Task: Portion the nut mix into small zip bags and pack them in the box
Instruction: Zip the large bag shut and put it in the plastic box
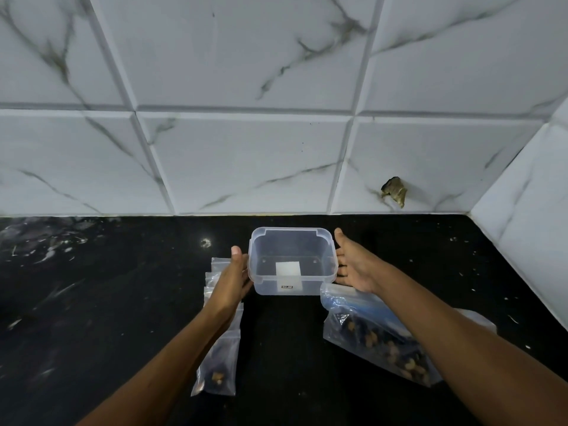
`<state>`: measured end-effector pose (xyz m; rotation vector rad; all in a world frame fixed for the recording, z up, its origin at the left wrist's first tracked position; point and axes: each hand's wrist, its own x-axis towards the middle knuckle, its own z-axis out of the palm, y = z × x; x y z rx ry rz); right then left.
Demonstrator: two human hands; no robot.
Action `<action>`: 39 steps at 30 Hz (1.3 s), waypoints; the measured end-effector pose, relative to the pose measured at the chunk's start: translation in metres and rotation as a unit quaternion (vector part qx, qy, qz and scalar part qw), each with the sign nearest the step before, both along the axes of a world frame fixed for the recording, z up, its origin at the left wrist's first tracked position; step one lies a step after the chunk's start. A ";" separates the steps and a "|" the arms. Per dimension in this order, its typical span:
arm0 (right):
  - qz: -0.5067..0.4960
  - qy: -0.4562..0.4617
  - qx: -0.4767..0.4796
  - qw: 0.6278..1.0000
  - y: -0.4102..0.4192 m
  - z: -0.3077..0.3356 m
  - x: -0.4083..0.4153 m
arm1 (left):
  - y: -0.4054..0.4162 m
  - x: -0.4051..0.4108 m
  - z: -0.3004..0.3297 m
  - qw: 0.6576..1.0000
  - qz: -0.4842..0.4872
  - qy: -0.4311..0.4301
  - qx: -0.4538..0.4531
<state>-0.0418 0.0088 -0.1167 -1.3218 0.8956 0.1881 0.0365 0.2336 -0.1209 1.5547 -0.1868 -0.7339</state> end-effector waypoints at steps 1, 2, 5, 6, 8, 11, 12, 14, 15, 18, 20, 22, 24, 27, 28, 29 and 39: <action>-0.001 -0.001 0.000 1.000 0.000 -0.001 0.000 | 0.000 -0.001 0.000 1.000 0.002 -0.004 -0.001; 0.000 -0.002 -0.002 1.000 0.000 -0.002 0.000 | 0.000 -0.001 -0.001 1.000 0.002 -0.009 -0.003; -0.005 -0.001 -0.002 1.000 0.002 -0.004 0.001 | -0.001 -0.001 -0.001 1.000 0.010 -0.011 -0.009; -0.004 0.000 -0.006 1.000 0.003 -0.004 0.001 | -0.001 -0.001 0.000 1.000 0.011 -0.009 -0.007; -0.003 0.001 -0.037 0.999 0.004 0.002 -0.001 | -0.001 -0.002 0.001 1.000 0.011 -0.017 0.004; -0.005 -0.009 -0.147 0.989 -0.002 0.021 -0.008 | 0.000 -0.006 0.008 0.992 0.029 -0.114 0.040; -0.005 -0.025 -0.179 0.984 -0.006 0.031 -0.014 | 0.000 -0.007 0.011 0.983 0.038 -0.172 0.054; -0.007 -0.055 -0.231 0.971 -0.016 0.053 -0.028 | -0.001 -0.010 0.015 0.958 0.030 -0.277 0.067; -0.007 -0.064 -0.248 0.967 -0.022 0.065 -0.038 | -0.003 -0.011 0.015 0.949 0.012 -0.308 0.064; 0.007 -0.088 -0.268 0.959 -0.036 0.097 -0.082 | -0.015 -0.020 0.017 0.924 -0.081 -0.369 0.060; 0.041 -0.081 -0.314 0.945 -0.043 0.109 -0.115 | -0.025 -0.029 0.020 0.889 -0.163 -0.421 0.069; 0.109 -0.037 -0.371 0.921 -0.048 0.113 -0.145 | -0.035 -0.040 0.020 0.848 -0.245 -0.463 0.080; 0.182 0.032 -0.391 0.902 -0.053 0.109 -0.171 | -0.046 -0.049 0.018 0.812 -0.300 -0.490 0.105; 0.276 0.121 -0.414 0.859 -0.050 0.091 -0.199 | -0.061 -0.055 0.010 0.770 -0.339 -0.516 0.162; 0.285 0.131 -0.427 0.848 -0.048 0.081 -0.206 | -0.063 -0.056 0.009 0.761 -0.346 -0.520 0.176; 0.281 0.135 -0.438 0.843 -0.046 0.072 -0.212 | -0.065 -0.056 0.007 0.755 -0.353 -0.524 0.179; 0.142 0.025 -0.407 0.902 -0.043 0.019 -0.231 | -0.058 -0.059 0.004 0.849 -0.319 -0.393 0.154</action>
